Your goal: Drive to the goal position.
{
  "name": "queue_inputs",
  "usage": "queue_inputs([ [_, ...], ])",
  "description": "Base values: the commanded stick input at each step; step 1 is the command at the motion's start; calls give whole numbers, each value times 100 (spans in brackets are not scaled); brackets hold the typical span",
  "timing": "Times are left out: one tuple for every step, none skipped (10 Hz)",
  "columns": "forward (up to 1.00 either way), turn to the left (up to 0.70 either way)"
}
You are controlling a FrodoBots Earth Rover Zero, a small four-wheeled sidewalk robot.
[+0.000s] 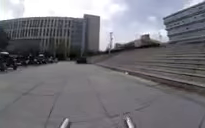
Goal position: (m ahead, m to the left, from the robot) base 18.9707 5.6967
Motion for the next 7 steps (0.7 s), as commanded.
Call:
queue_inputs([
  [100,0],
  [100,0],
  [100,1],
  [100,26],
  [100,39],
  [100,18],
  [100,0],
])
